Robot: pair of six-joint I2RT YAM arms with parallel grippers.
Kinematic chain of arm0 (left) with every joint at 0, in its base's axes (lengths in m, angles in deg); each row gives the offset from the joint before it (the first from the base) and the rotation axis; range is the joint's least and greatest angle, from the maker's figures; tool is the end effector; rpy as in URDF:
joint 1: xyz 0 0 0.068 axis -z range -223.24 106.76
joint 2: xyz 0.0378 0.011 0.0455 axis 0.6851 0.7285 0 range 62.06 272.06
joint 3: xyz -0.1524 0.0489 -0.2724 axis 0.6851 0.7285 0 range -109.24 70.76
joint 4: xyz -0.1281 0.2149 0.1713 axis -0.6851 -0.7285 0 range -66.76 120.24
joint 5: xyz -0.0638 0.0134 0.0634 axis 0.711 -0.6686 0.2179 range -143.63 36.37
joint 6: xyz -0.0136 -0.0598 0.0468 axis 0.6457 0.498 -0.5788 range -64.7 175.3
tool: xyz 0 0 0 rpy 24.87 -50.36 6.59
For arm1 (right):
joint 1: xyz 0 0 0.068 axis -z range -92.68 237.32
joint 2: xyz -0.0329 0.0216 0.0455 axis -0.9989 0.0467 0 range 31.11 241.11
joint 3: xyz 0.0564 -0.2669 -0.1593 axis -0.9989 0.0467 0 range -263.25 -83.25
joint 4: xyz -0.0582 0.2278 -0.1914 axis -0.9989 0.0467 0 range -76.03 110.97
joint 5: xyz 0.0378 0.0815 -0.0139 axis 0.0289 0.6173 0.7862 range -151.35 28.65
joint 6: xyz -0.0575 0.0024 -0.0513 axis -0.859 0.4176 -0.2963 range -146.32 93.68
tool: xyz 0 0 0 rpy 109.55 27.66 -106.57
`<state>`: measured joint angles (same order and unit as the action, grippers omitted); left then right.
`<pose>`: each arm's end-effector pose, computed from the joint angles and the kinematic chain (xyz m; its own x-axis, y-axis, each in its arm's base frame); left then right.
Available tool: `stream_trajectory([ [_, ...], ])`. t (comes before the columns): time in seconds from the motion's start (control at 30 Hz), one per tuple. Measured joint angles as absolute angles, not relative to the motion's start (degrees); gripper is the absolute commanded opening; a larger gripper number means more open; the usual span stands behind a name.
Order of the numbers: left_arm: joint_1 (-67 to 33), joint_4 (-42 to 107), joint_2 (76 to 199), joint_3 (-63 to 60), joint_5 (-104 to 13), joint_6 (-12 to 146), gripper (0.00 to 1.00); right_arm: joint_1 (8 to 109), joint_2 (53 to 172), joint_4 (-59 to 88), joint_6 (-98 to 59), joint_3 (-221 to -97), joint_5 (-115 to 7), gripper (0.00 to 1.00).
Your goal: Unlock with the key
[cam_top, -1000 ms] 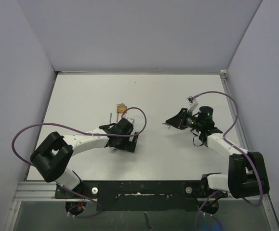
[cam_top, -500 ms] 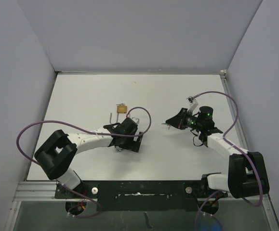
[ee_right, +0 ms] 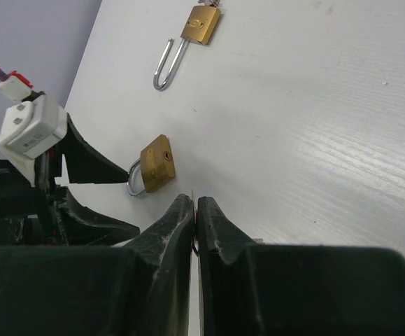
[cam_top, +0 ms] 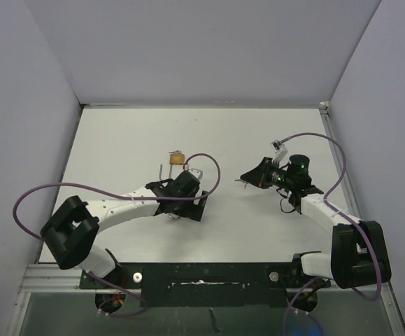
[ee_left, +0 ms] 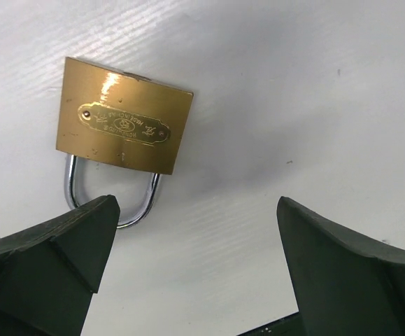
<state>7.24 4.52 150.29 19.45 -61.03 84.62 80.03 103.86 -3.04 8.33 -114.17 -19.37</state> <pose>0.2239 -0.2582 0.1725 -0.8489 0.2658 -0.4569 0.3572 0.9256 -0.1253 0.2875 0.0809 0.2083 -0.7385 0.3317 -0.5870 -0.3362 0.5736 0.7470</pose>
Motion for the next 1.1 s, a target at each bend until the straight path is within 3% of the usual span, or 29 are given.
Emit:
stream_trajectory([
  [0.43,6.8,5.5,146.9,19.4,-67.0,78.2,0.98,80.0,103.6,-2.3,8.2,-114.2,-19.4,0.00],
  [1.1,0.5,14.3,152.0,21.5,-61.7,70.8,0.98,80.0,103.0,-1.7,7.5,-114.2,-19.4,0.00],
])
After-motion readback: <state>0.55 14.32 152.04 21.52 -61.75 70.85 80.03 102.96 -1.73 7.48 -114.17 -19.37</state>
